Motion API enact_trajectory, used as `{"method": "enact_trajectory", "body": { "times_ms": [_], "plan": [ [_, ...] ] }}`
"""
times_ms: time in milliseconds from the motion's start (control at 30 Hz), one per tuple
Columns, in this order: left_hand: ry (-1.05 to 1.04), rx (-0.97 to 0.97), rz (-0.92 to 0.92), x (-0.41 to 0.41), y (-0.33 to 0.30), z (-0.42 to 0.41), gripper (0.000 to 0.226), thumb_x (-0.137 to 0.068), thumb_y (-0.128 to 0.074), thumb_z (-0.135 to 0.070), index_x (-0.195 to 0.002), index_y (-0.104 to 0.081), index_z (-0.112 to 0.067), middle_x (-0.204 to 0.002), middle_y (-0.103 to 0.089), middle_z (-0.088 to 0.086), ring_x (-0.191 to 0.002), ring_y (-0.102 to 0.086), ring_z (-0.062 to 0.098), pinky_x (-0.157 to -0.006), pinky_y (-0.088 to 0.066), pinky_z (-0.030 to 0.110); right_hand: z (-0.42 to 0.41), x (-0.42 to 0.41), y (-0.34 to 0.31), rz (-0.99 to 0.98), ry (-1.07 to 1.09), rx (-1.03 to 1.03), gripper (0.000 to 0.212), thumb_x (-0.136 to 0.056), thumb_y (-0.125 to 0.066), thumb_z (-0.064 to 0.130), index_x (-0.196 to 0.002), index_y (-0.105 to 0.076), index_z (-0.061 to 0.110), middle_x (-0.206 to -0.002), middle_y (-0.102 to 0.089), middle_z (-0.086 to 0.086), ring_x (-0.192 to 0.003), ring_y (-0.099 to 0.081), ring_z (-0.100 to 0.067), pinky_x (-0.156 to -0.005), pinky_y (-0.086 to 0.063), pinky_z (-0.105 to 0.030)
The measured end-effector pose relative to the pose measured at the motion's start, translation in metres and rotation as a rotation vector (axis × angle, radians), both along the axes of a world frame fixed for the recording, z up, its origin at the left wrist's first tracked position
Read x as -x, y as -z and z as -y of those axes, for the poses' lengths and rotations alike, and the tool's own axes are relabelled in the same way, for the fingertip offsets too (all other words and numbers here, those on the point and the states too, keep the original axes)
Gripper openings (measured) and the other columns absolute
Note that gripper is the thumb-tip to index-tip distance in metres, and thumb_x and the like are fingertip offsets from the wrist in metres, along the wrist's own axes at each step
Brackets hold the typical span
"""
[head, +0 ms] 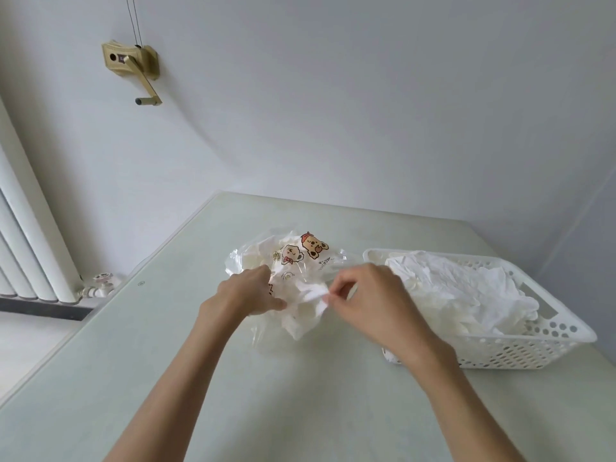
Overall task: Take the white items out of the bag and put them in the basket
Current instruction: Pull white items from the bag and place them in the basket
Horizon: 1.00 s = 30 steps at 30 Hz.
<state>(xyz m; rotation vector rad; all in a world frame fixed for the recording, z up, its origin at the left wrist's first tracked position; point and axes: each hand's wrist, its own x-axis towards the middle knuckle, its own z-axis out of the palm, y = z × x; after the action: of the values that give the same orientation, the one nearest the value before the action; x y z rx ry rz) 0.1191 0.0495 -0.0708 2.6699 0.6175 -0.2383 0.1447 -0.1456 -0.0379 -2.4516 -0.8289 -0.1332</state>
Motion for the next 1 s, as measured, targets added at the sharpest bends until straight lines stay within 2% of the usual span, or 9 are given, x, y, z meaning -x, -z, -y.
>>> {"method": "enact_trajectory", "body": {
  "times_ms": [133, 233, 367, 500, 600, 667, 800, 900, 1000],
  "plan": [
    [0.051, 0.165, -0.008, 0.002, -0.006, -0.005, 0.071, -0.085, -0.067, -0.041, -0.144, -0.035, -0.017, -0.137, -0.051, 0.002, -0.111, -0.059, 0.024, -0.096, -0.049, 0.037, 0.008, -0.003, -0.013, -0.091, -0.013, -0.267, 0.012, -0.091, -0.06, 0.027, -0.08, -0.056, 0.026, -0.086, -0.068, 0.012, -0.056, -0.067, -0.009, -0.069, -0.052, -0.029],
    [0.067, 0.224, 0.015, 0.006, -0.013, -0.009, 0.079, -0.083, -0.069, -0.046, -0.147, -0.03, -0.024, -0.147, -0.041, -0.002, -0.117, -0.055, 0.018, -0.103, -0.041, 0.033, 0.007, -0.008, -0.006, -0.245, -0.035, -0.324, 0.011, -0.094, -0.055, 0.02, -0.084, -0.052, 0.023, -0.082, -0.07, 0.006, -0.052, -0.068, -0.014, -0.07, -0.057, -0.037],
    [0.166, 0.202, 0.291, 0.013, -0.028, -0.014, 0.073, -0.082, -0.072, -0.043, -0.144, -0.034, -0.035, -0.148, -0.039, -0.012, -0.135, -0.04, 0.014, -0.11, -0.034, 0.039, 0.005, -0.013, -0.004, -0.418, -0.073, -0.484, 0.004, -0.097, -0.05, 0.016, -0.094, -0.051, 0.015, -0.083, -0.073, -0.002, -0.059, -0.071, -0.021, -0.059, -0.055, -0.027],
    [0.397, 0.338, 0.485, 0.014, -0.039, 0.005, 0.056, -0.082, -0.073, -0.033, -0.132, -0.048, -0.04, -0.129, -0.054, -0.024, -0.118, -0.051, -0.003, -0.095, -0.04, 0.014, 0.001, -0.013, -0.002, -0.491, -0.118, -0.557, 0.002, -0.097, -0.052, 0.015, -0.097, -0.053, 0.013, -0.084, -0.073, -0.006, -0.063, -0.071, -0.021, -0.055, -0.051, -0.023],
    [0.296, 0.228, 0.559, 0.005, -0.031, 0.011, 0.014, -0.085, -0.071, -0.031, -0.095, -0.067, -0.04, -0.092, -0.069, -0.016, -0.092, -0.065, 0.004, -0.089, -0.052, 0.032, 0.003, -0.015, -0.001, -0.502, -0.13, -0.54, 0.004, -0.092, -0.061, 0.007, -0.094, -0.059, 0.01, -0.077, -0.074, -0.009, -0.065, -0.069, -0.018, -0.057, -0.051, -0.021],
    [0.211, 0.203, 0.593, 0.006, -0.03, 0.009, 0.016, -0.086, -0.069, -0.03, -0.08, -0.064, -0.044, -0.083, -0.069, -0.018, -0.086, -0.066, 0.007, -0.087, -0.052, 0.038, 0.011, -0.018, -0.004, -0.523, -0.131, -0.459, 0.014, -0.088, -0.065, 0.003, -0.098, -0.063, 0.012, -0.075, -0.073, -0.009, -0.065, -0.068, -0.013, -0.058, -0.05, -0.02],
    [0.146, 0.265, 0.715, 0.012, -0.037, 0.005, 0.016, -0.088, -0.066, -0.025, -0.081, -0.067, -0.04, -0.081, -0.07, -0.019, -0.081, -0.067, 0.003, -0.086, -0.053, 0.039, 0.026, -0.022, -0.01, -0.488, -0.101, -0.276, 0.034, -0.084, -0.064, -0.003, -0.112, -0.062, 0.017, -0.082, -0.073, -0.003, -0.063, -0.066, -0.011, -0.053, -0.046, -0.017],
    [0.168, 0.34, 0.766, 0.017, -0.046, 0.012, 0.007, -0.082, -0.063, -0.04, -0.082, -0.07, -0.038, -0.079, -0.071, -0.019, -0.076, -0.068, 0.002, -0.082, -0.054, 0.04, 0.023, -0.019, -0.014, -0.502, -0.112, -0.362, 0.036, -0.088, -0.066, 0.014, -0.123, -0.057, 0.021, -0.103, -0.071, 0.005, -0.082, -0.068, -0.006, -0.064, -0.05, -0.017],
    [0.204, 0.34, 0.726, 0.02, -0.05, 0.022, 0.017, -0.077, -0.061, -0.049, -0.084, -0.072, -0.038, -0.076, -0.07, -0.02, -0.069, -0.066, -0.002, -0.078, -0.055, 0.037, 0.017, -0.006, -0.022, -0.514, -0.161, -0.309, 0.059, -0.08, -0.063, 0.052, -0.133, -0.045, 0.034, -0.127, -0.054, 0.021, -0.107, -0.056, 0.009, -0.085, -0.047, -0.018]
  ]
}}
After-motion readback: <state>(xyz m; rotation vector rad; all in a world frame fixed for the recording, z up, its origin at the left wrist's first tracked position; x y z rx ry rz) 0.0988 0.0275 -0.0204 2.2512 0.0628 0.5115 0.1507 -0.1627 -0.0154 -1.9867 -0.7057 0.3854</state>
